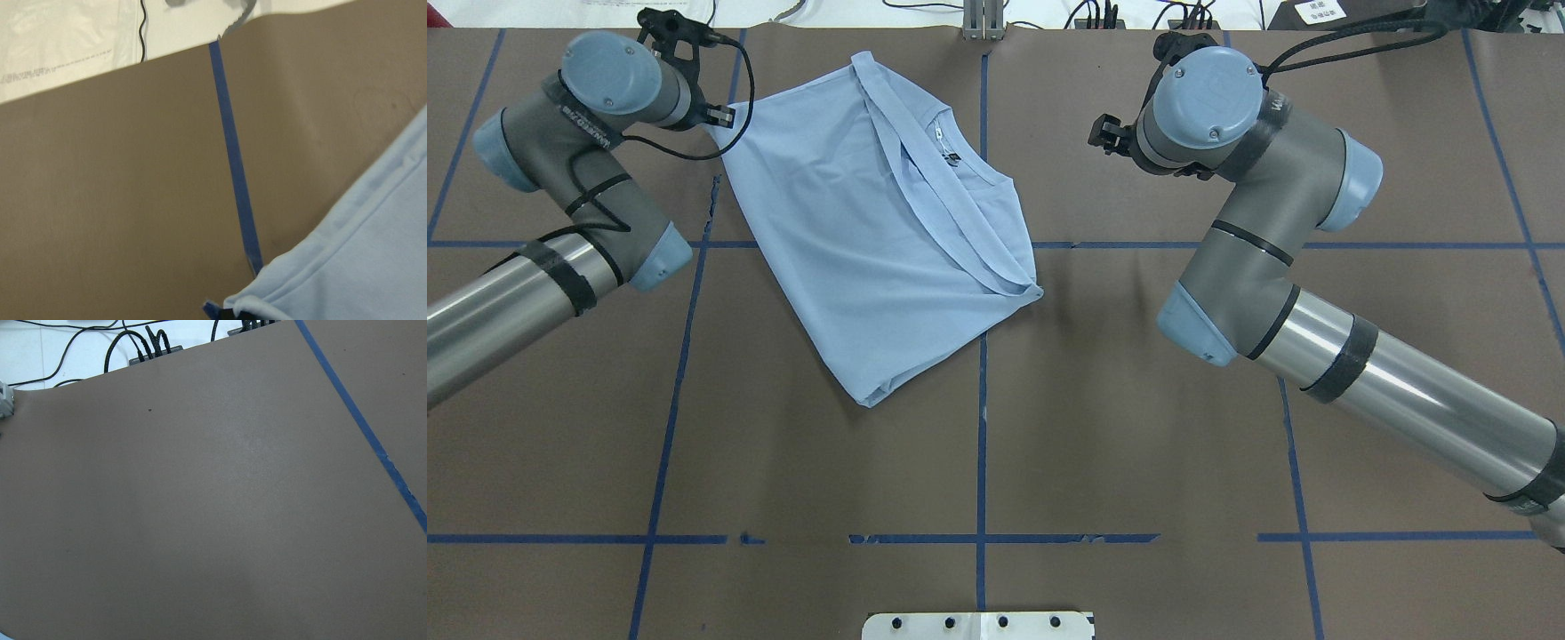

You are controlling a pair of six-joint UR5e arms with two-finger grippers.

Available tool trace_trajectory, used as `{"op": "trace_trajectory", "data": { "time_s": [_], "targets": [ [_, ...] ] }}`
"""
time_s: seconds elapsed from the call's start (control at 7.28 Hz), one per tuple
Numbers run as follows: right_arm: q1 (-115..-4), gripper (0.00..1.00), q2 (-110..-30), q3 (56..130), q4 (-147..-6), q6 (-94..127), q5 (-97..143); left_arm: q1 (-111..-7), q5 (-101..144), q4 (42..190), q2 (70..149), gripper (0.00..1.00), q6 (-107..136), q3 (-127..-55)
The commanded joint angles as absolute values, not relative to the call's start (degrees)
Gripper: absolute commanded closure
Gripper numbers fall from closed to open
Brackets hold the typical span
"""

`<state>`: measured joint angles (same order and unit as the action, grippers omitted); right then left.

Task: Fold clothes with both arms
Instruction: 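Move the right gripper to the shirt's folded edge near the collar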

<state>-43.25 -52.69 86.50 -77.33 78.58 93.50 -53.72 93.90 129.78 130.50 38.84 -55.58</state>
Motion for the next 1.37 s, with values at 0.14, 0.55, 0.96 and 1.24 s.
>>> {"op": "trace_trajectory", "data": {
  "time_s": [0.14,0.55,0.96,1.24],
  "targets": [
    [-42.81,0.00,-53.53,88.15,-77.17,78.93,92.91,-55.90,93.87,133.49,130.70,1.00,32.71,-52.12],
    [-41.14,0.00,-50.30,82.65,-70.93,82.24,92.81,-56.25,99.88,136.67,127.36,0.00,30.85,-56.93],
    [-37.19,0.21,-37.91,67.71,-71.02,95.24,92.90,-56.25,101.34,136.76,125.51,0.00,31.90,-61.52],
    [-34.73,0.22,-34.47,62.17,-71.10,95.19,92.81,-56.25,101.34,136.76,125.60,0.00,31.90,-61.61]
  ]
}}
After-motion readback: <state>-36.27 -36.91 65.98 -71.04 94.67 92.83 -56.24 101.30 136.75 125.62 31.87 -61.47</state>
